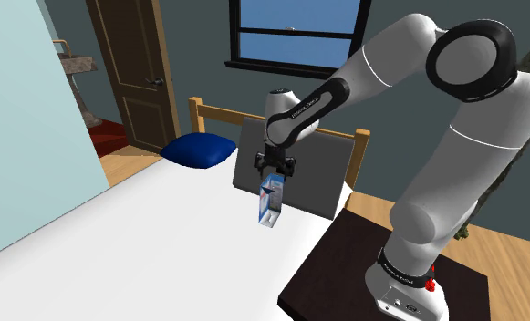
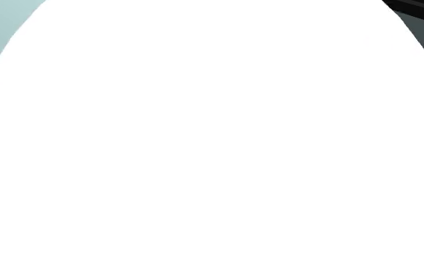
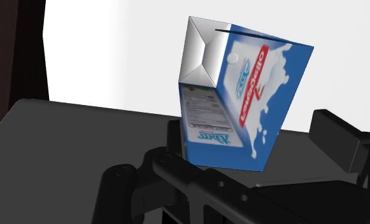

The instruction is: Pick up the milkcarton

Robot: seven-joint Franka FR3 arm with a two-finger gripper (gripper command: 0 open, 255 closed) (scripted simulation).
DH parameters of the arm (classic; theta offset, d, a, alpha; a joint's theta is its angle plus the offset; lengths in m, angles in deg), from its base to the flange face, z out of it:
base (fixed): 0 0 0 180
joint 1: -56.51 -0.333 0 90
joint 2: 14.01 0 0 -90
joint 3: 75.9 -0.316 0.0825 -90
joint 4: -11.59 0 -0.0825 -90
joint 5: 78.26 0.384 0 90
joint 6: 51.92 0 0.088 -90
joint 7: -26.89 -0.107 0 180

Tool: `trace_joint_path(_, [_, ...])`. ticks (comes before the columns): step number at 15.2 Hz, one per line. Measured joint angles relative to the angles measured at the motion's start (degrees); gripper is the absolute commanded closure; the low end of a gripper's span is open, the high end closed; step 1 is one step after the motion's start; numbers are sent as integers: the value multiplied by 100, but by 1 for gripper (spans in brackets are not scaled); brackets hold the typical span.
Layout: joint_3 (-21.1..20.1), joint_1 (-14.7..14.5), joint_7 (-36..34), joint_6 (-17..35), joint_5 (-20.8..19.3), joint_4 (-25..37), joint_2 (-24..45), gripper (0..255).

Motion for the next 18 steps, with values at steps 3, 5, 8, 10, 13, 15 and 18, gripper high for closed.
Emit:
trace_joint_path(3, [18, 31, -100, 247, -93, -64, 204, 0])
trace_joint_path(5, [7, 22, -171, 408, -146, -124, 310, 0])
trace_joint_path(8, [16, 28, -217, 582, -218, -166, 449, 255])
trace_joint_path(10, [14, 26, -226, 602, -227, -166, 463, 255])
trace_joint_path(13, [15, 27, -231, 603, -231, -163, 465, 255])
trace_joint_path(15, [16, 27, -235, 603, -231, -161, 466, 255])
trace_joint_path(18, [15, 26, -240, 605, -237, -152, 475, 255])
